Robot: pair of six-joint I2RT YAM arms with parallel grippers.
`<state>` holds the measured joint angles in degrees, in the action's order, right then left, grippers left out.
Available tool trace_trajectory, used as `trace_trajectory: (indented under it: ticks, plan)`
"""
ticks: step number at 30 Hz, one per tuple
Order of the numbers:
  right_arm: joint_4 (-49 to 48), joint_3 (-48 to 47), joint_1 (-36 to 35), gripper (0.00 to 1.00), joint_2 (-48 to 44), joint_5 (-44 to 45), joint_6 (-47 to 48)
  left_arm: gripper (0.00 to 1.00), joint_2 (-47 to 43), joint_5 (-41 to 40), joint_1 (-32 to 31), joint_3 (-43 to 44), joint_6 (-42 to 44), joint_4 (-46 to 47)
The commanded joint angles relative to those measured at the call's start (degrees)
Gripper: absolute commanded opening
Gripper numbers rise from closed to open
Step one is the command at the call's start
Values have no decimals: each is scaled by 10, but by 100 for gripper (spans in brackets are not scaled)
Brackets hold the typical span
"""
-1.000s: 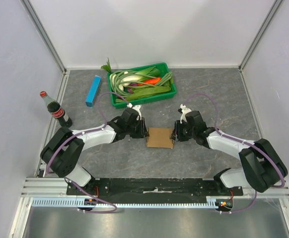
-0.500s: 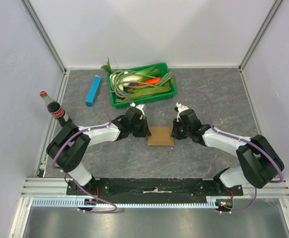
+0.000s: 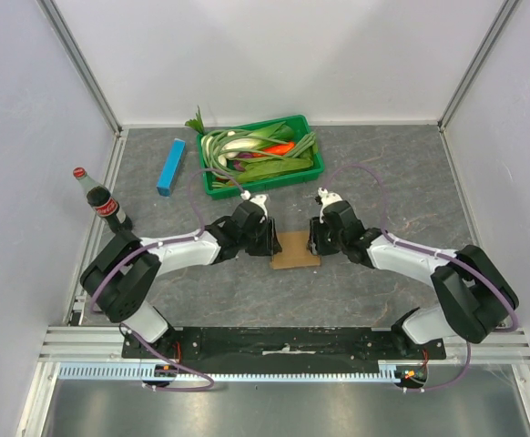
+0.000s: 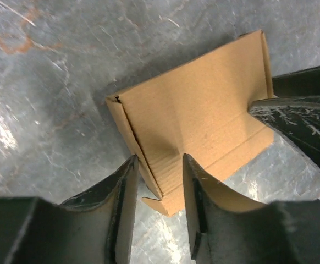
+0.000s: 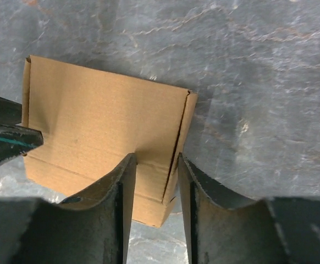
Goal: Fold the paper box
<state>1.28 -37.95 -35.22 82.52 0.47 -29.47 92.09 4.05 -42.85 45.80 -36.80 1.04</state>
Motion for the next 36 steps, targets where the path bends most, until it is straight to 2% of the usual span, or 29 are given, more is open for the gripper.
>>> trace_trajectory:
  ticks: [1, 5, 14, 16, 20, 24, 28, 36]
  plan:
    - [21, 6, -6, 46, -28, -84, 6, 47, -71, 0, -23, -3, 29, 8]
    - [19, 15, 18, 55, -45, -120, 15, 55, -124, -15, -16, -24, 39, -7]
    - [-40, 22, 59, 50, -12, -176, -6, 74, -189, -11, 4, -107, 12, 32]
    - [-48, 22, 61, 49, -5, -181, -7, 75, -191, -10, 15, -114, 9, 35]
    - [-56, 27, 63, 38, 8, -178, -8, 75, -186, 23, 38, -135, 0, 68]
    - [-69, 46, 63, 37, 7, -173, -9, 75, -162, 77, 58, -149, -20, 112]
    - [-80, 63, 68, 33, 16, -161, -10, 69, -120, 104, 65, -156, -38, 141]
    - [-141, 107, 114, 23, 16, -217, -44, 73, -70, 148, 78, -175, -98, 225]
